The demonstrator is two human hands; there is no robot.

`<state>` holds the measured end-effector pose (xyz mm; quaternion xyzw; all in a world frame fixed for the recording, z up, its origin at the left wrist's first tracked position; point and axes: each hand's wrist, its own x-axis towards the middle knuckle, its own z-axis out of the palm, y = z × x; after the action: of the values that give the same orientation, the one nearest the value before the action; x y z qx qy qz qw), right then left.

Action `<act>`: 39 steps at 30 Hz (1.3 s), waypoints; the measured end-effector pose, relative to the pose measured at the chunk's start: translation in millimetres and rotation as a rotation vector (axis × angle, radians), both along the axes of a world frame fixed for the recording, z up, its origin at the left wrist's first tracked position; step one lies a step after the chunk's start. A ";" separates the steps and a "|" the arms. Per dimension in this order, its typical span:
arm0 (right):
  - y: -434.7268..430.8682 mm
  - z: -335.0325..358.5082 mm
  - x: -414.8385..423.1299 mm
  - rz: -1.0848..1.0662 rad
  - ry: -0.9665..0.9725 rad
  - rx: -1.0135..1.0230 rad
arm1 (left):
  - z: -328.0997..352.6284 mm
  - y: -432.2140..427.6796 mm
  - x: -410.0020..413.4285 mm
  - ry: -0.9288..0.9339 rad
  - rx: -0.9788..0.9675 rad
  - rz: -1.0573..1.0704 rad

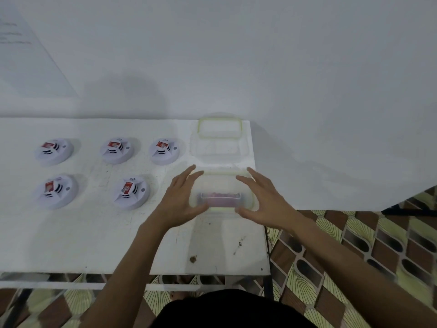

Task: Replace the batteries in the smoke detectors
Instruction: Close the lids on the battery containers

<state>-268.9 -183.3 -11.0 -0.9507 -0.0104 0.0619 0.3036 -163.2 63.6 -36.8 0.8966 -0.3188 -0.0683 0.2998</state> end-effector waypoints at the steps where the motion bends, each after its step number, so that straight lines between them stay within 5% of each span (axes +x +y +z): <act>1: -4.5 2.9 5.6 0.079 0.040 -0.063 | 4.5 -1.7 4.2 0.007 0.070 -0.058; 10: -11.2 5.6 42.4 0.297 0.092 -0.305 | 29.4 -22.4 30.4 -0.006 0.409 -0.257; 24: -7.7 2.1 49.9 0.327 0.057 -0.362 | 22.1 -29.3 32.5 -0.060 0.432 -0.271; 33: -24.0 48.4 74.9 0.172 0.105 -0.116 | 41.5 -32.7 54.3 0.220 0.055 -0.100; 39: -56.8 58.2 146.0 -0.163 -0.069 0.101 | 56.1 -53.4 122.6 0.067 -0.209 0.138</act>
<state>-122.9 -240.0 47.2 -0.9334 0.0534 0.0035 0.3548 -40.6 10.2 19.3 0.8775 -0.2514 -0.0442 0.4060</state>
